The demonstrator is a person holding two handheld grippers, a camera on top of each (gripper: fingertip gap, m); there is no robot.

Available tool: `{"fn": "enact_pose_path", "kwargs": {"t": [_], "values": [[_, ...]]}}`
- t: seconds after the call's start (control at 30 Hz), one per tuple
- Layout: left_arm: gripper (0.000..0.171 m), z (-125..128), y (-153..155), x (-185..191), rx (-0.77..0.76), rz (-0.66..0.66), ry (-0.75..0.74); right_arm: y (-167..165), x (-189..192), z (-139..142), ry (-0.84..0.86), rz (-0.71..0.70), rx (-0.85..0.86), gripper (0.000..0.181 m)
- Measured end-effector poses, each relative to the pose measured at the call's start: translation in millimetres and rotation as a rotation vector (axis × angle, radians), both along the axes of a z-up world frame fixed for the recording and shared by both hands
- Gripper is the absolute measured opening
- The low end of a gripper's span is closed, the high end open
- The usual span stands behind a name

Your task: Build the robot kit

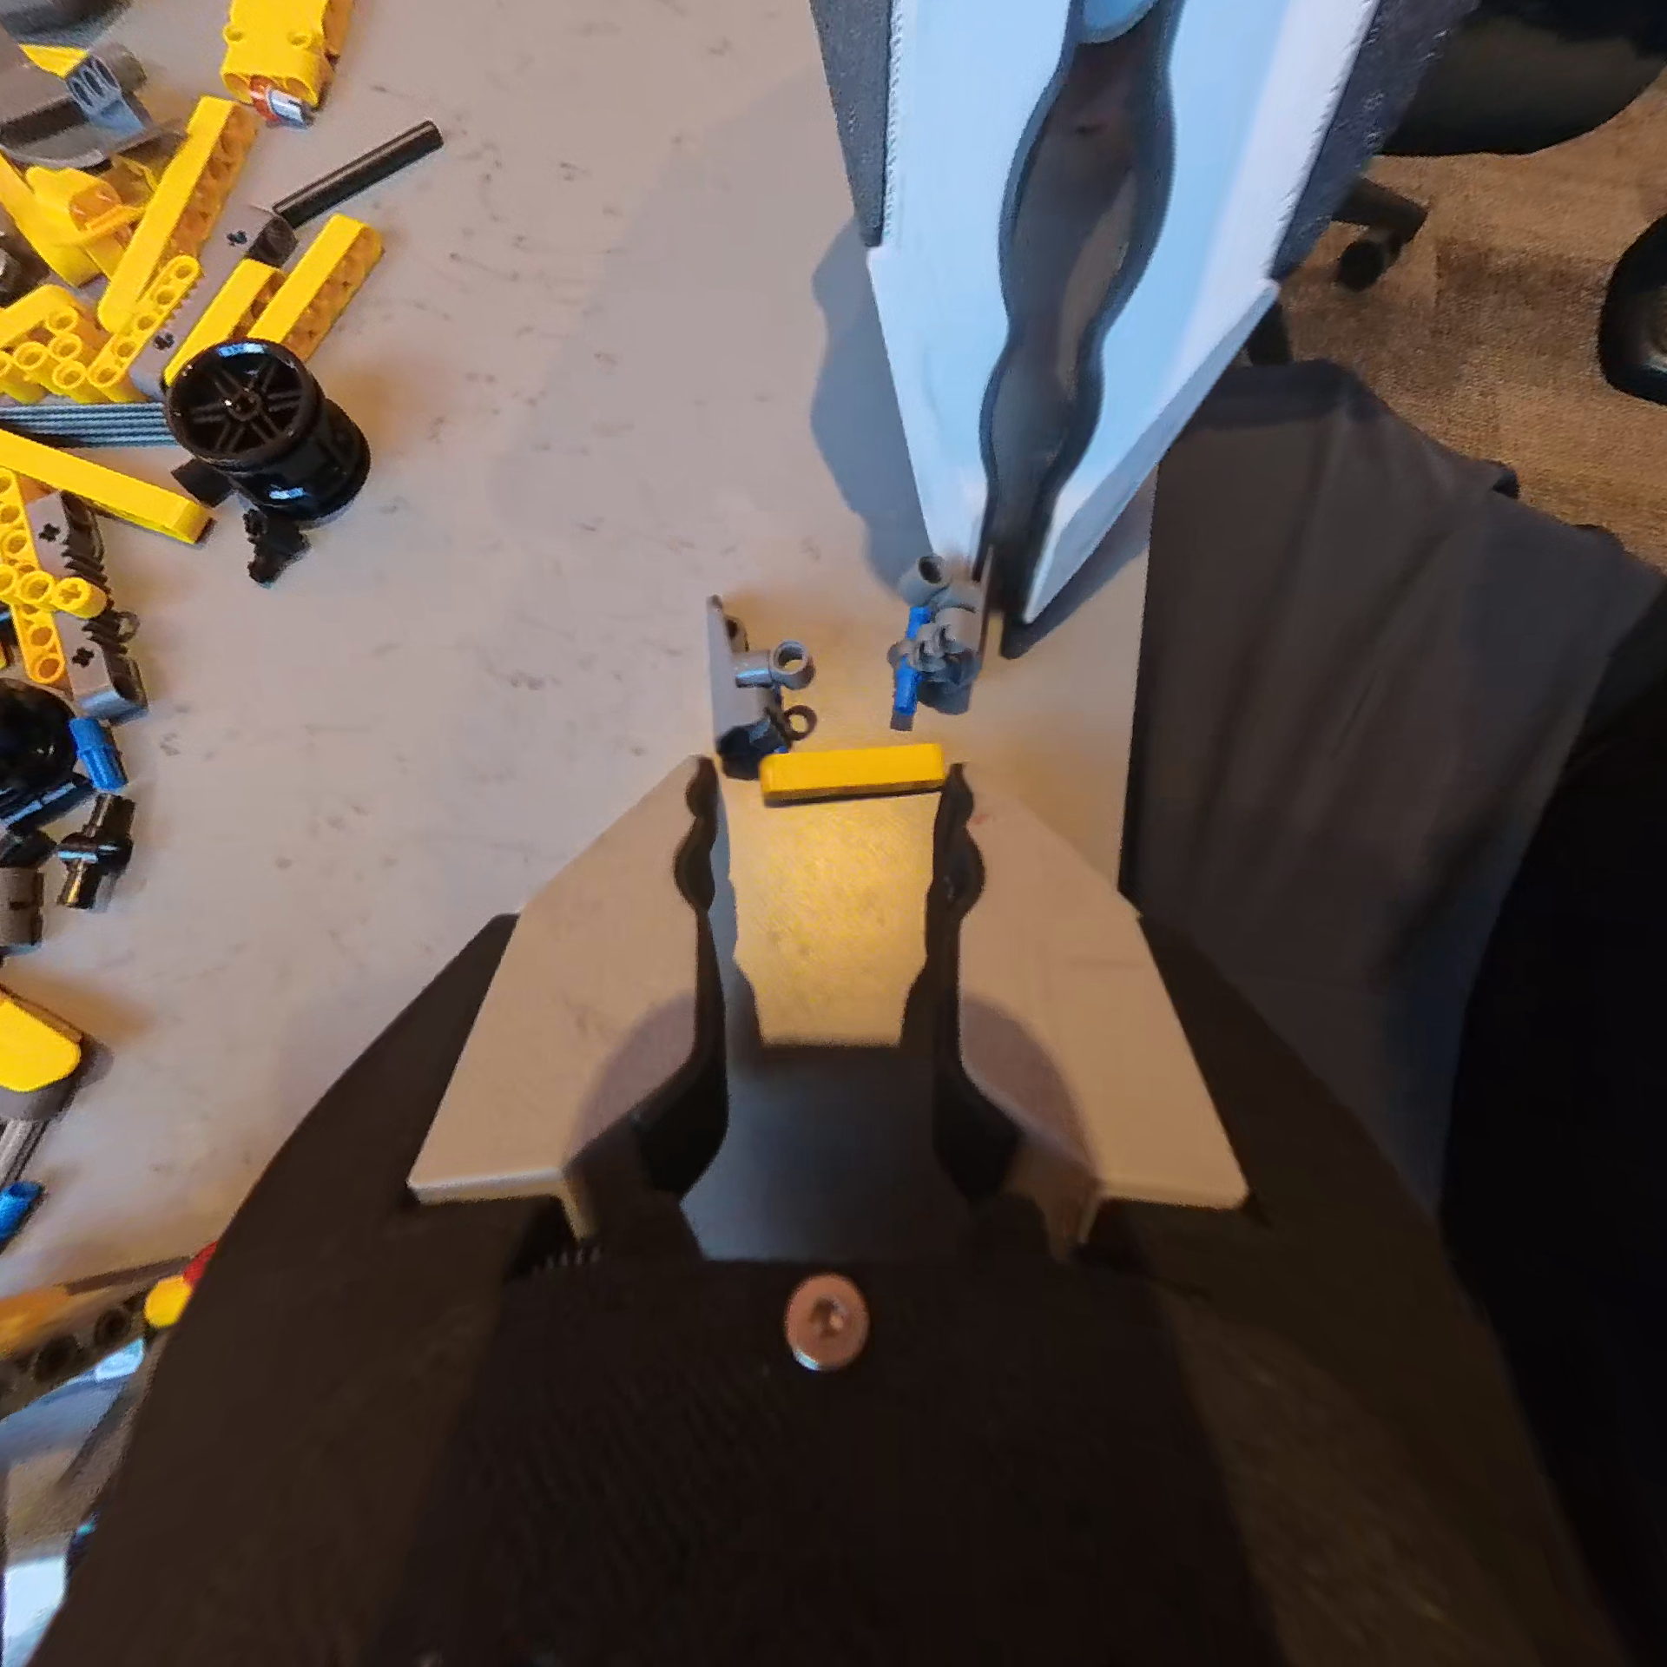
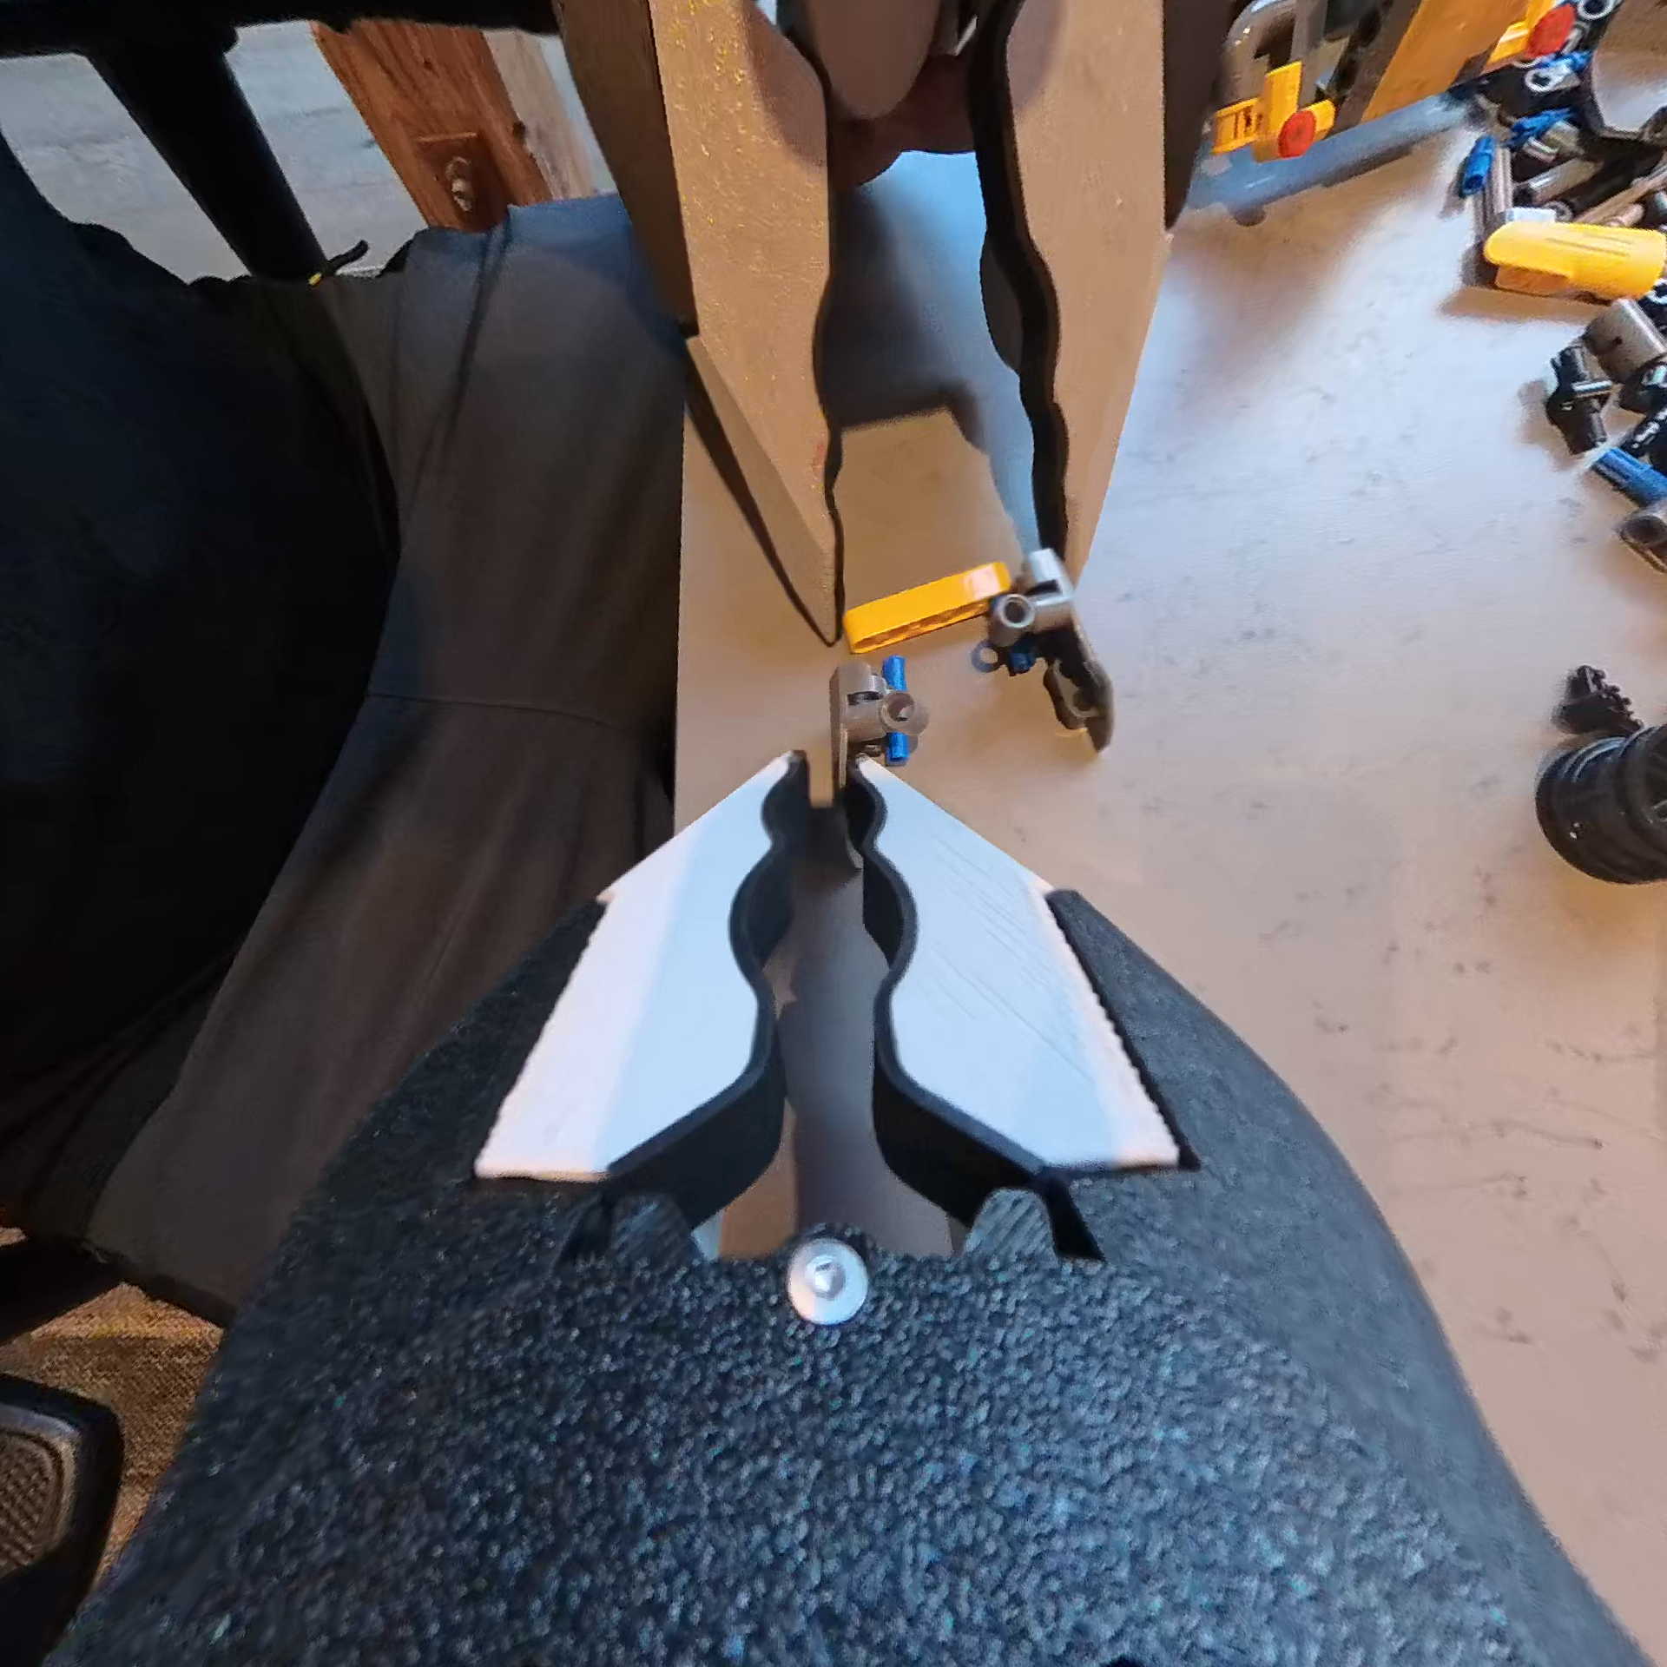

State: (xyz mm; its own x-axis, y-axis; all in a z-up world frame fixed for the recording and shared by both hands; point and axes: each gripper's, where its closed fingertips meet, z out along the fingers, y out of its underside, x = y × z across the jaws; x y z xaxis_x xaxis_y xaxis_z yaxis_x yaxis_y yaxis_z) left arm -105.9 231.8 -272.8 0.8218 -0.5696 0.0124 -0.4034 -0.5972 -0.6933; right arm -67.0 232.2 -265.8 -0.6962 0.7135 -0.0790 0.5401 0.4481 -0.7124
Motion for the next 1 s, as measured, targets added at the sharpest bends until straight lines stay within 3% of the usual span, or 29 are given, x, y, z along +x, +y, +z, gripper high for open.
{"fn": "enact_pose_path", "kwargs": {"t": [0.17, 0.33, 0.7, 1.0], "values": [[0.041, 1, 0, 1, 0.017, -0.024, -0.015, 2, 5, 0, 0.004, -0.035, 0.024, 0.009], [0.052, 0, -3, -2, -0.006, -0.032, 0.003, 7, 8, 0, 0.002, -0.078, 0.038, 0.009], [0.039, 1, 4, 6, 0.02, -0.015, -0.009, 18, 6, 0, 0.005, -0.149, 0.159, 0.01], [0.039, 0, 4, 7, 0.034, -0.051, -0.019, 29, 3, 9, -0.022, -0.222, 0.088, 0.017]]}}
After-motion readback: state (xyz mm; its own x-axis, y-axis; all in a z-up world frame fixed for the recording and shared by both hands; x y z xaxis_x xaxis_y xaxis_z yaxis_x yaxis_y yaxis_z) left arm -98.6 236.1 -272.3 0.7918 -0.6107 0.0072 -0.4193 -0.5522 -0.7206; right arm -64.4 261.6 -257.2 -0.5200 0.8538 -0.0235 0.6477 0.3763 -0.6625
